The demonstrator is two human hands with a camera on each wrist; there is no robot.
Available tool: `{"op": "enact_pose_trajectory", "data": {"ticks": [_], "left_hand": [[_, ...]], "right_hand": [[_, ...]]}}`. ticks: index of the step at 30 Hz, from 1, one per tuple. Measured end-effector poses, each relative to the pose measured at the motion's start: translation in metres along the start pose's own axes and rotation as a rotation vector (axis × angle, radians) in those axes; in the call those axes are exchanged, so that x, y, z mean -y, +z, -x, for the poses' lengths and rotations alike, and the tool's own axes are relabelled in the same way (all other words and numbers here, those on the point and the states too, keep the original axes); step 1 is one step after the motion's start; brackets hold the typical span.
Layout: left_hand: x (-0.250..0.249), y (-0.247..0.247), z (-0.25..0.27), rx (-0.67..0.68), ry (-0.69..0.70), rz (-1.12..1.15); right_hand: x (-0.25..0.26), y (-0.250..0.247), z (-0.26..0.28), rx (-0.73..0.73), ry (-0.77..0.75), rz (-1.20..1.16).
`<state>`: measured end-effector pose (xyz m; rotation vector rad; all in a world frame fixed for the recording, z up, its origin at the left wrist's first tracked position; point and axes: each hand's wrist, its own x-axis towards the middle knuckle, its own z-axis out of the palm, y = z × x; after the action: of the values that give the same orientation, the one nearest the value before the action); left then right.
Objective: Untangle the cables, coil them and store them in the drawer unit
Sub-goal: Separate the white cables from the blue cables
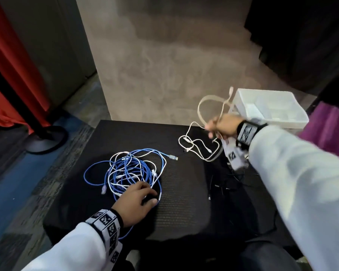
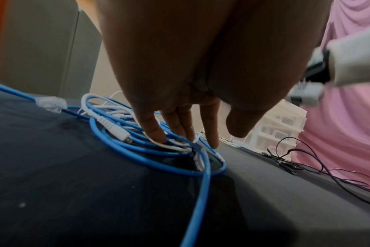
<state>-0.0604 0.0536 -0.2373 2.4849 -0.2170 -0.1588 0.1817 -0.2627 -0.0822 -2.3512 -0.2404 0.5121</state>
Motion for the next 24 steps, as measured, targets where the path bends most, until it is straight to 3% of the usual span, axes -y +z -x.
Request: {"op": "enact_pose_trajectory", "data": {"ticks": [2, 4, 9, 15, 18, 21, 24], "left_hand": [[0.001, 0.001, 0.001, 0.000, 0.002, 0.014], [0.002, 0.002, 0.002, -0.016, 0.010, 0.021], [0.004, 0.002, 0.002, -0.033, 0.025, 0.007], [0.002, -0.001, 0.003, -0.058, 0.022, 0.087], [-0.002, -0.009, 0.002, -0.225, -0.027, 0.235], [-0.001, -0.017, 0.003, -0.419, -0.106, 0.163], [-0.007, -0.015, 0.003, -0.319, -0.139, 0.106]], "right_hand": [[-0.039, 0.026, -0.003, -0.058, 0.177, 0.189], [-0.056, 0.040, -0.003, -0.074, 0.220, 0.324], [-0.056, 0.037, -0.007, -0.158, 0.231, 0.555], [-0.028, 0.035, 0.033, -0.261, 0.116, 0.596], [-0.017, 0.050, 0.071, -0.336, -0.007, 0.453], [-0.013, 0.085, 0.111, -0.242, -0.065, 0.215], [-0.020, 0.132, 0.129, -0.167, -0.098, 0.087]]}}
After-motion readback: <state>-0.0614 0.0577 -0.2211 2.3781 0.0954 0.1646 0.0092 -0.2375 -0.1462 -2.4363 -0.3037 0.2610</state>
